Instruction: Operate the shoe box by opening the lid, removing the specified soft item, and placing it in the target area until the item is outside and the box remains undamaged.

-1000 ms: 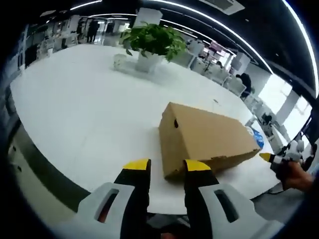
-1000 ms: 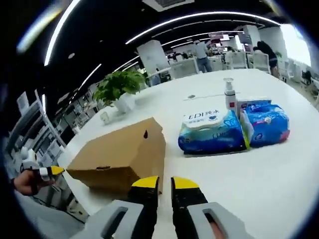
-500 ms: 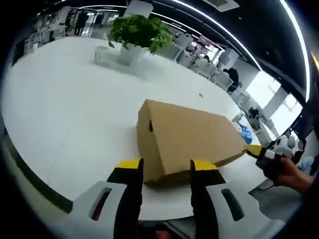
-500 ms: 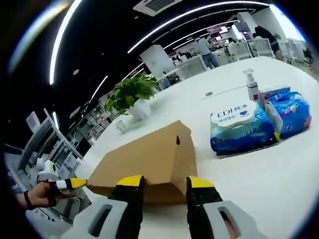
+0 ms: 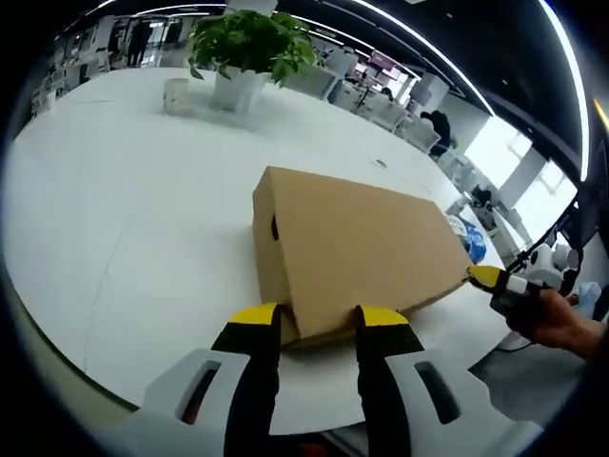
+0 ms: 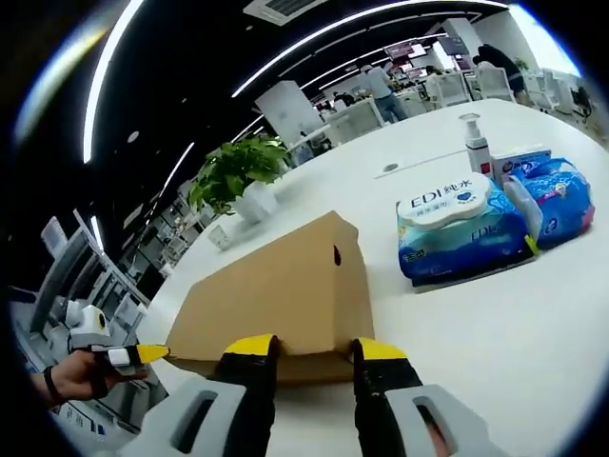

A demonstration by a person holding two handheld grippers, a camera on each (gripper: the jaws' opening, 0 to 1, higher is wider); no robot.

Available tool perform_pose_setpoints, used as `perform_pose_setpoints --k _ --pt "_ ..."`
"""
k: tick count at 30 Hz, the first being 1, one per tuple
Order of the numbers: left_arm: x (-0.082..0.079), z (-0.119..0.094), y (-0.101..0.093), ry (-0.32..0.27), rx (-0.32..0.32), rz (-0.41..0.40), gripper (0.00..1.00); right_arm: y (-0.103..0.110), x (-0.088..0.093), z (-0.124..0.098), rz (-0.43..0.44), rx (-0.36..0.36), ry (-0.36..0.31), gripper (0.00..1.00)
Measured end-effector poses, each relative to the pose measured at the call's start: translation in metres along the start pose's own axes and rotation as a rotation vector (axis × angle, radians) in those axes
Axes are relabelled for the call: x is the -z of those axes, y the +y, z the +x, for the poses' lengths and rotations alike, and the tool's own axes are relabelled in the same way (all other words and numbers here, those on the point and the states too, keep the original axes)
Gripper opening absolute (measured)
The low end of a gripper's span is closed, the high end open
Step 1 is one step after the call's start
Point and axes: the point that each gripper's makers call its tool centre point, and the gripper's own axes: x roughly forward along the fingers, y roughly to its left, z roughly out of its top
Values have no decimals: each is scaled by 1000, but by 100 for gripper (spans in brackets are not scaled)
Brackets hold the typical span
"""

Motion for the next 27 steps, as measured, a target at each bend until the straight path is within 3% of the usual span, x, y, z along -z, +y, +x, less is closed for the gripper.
perform_pose_setpoints --k 9,15,27 --pt "-43 39 9 -3 7 14 32 -3 -22 26 19 30 4 28" --pt "-69 67 3 11 9 42 33 -13 -42 39 67 56 -19 28" --pt "-100 106 -9 22 36 70 34 -26 -68 49 74 96 -18 28"
